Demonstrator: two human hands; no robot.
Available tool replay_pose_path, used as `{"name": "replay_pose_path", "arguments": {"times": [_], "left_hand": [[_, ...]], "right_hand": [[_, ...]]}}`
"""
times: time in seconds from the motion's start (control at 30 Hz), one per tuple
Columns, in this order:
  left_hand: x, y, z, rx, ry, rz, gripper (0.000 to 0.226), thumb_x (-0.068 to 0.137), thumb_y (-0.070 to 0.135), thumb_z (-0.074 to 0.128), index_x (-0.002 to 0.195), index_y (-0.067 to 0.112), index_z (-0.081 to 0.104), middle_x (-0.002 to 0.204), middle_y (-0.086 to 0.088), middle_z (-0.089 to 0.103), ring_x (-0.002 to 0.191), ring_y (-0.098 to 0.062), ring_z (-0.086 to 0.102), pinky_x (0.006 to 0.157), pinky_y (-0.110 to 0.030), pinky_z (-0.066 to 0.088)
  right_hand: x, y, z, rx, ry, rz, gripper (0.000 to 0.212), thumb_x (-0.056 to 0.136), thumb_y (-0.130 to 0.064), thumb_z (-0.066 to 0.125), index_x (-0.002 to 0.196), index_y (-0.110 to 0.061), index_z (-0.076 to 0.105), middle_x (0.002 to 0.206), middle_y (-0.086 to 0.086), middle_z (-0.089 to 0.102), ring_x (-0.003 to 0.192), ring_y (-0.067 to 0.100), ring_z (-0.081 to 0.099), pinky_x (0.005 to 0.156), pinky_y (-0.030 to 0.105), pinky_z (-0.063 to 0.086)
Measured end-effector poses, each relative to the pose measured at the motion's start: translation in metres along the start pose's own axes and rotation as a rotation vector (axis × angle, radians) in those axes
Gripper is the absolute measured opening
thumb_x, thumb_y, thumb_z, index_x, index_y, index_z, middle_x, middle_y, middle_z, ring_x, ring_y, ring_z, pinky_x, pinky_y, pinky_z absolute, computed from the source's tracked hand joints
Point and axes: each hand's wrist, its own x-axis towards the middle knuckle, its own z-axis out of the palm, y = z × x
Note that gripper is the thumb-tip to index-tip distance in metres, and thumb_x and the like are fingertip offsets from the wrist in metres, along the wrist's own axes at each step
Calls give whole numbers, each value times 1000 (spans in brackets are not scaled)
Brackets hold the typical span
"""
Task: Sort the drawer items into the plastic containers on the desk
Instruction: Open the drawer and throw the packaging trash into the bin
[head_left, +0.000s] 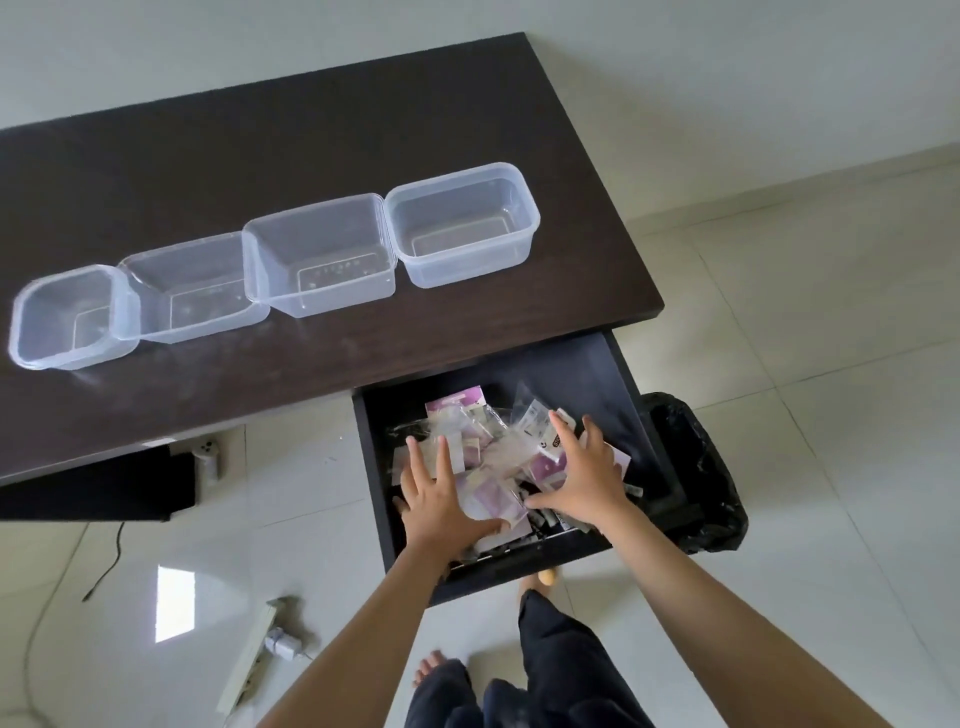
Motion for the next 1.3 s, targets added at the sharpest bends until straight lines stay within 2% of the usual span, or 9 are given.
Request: {"name": "replay_pose_path", "arguments": {"times": [0.1,0.23,0.33,0.47,0.6,0.8,0.97,1.2,1.3], "left_hand": [[19,6,4,39,-70,-12,146,45,67,81,143,41,-24,147,-3,-44,145,-40,-10,101,-51,41],[33,5,10,-43,-120,-46,139,50,62,83,142,49,-20,153,-6,-34,143,-41,-18,98,-51,45],[32,4,14,-87,-88,-51,119,58,62,79,145,52,-1,157,-5,-23,141,-38,-27,103,-51,41],[30,6,14,-109,-20,-58,91,63,64,74,140,50,28,159,-4,2,145,-36,-14,101,-46,43],[31,7,15,-70,9,-54,74,69,62,71,134,45,41,154,-1,22,143,-34,3,99,-44,44],[32,13,14,20,96,2,40,84,51,60,122,37,60,140,8,45,129,-23,28,86,-33,49],[24,20,16,-29,134,30,25,90,39,58,111,31,67,130,7,52,121,-24,36,76,-31,47],[11,20,25,-135,200,-14,23,90,31,59,108,25,70,131,3,54,121,-26,38,89,-42,48],[8,17,27,-147,224,-20,23,90,30,60,109,24,70,130,3,55,120,-27,40,90,-44,48]], "right_hand": [[18,4,1,-99,-148,-13,130,53,-62,82,141,-54,-14,158,4,-17,144,43,-6,108,69,15],[27,11,6,-150,-175,-48,117,54,-69,76,142,-58,0,159,0,-13,142,43,-3,108,69,19],[27,13,9,-94,-117,-75,97,60,-67,73,141,-56,20,159,-3,-3,143,39,0,109,66,19],[33,13,14,6,-35,-148,71,72,-53,73,136,-43,43,155,-1,23,143,30,17,113,57,20],[32,9,19,88,43,-195,48,80,-35,71,126,-30,58,138,1,47,124,25,45,92,35,44],[34,9,8,127,86,-248,29,86,-7,59,111,-17,69,111,3,65,100,23,61,75,31,49],[38,15,-2,189,123,-281,12,87,-7,60,82,-17,65,71,-12,54,65,14,54,48,14,29],[37,15,-4,147,15,-295,40,72,-31,79,106,-25,58,107,-10,59,93,10,56,70,30,53],[38,13,-2,143,40,-310,37,75,-12,76,106,-18,58,111,-2,59,96,17,59,67,23,49]]}}
